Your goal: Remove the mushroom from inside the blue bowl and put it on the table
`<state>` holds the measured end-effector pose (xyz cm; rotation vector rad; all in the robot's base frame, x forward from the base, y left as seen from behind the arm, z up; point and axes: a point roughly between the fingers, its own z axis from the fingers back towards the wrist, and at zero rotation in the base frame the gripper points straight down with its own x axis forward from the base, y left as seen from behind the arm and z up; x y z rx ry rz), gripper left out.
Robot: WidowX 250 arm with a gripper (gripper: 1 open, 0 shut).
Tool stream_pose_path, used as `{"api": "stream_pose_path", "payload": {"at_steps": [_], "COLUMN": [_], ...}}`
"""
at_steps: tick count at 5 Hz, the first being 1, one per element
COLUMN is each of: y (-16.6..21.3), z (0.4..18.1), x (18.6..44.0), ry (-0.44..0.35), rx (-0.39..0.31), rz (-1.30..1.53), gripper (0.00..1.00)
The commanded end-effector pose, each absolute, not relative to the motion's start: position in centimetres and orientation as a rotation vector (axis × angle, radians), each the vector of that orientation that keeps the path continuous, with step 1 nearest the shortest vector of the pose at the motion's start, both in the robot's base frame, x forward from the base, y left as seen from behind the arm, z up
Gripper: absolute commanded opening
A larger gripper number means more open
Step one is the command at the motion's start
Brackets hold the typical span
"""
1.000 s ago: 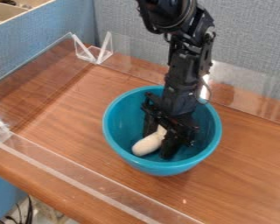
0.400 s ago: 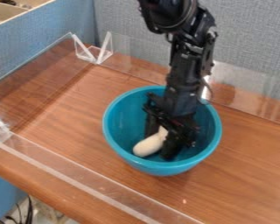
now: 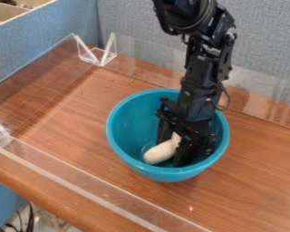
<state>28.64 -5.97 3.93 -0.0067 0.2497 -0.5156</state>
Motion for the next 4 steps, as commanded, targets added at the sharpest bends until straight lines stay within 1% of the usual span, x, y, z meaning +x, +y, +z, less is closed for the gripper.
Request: {"api": "stream_pose_path", "payload": {"at_steps": [1, 3, 4], "y": [-6.7, -8.2, -9.4], "z": [7.2, 8.5, 8.8], "x": [29.7, 29.5, 29.4], "ry": [0.143, 0.116, 0.104], "rx": [0.002, -0.005, -0.006], "rz": [-0.540, -0.569, -0.597], "gripper": [0.00, 0.00, 0.00]}}
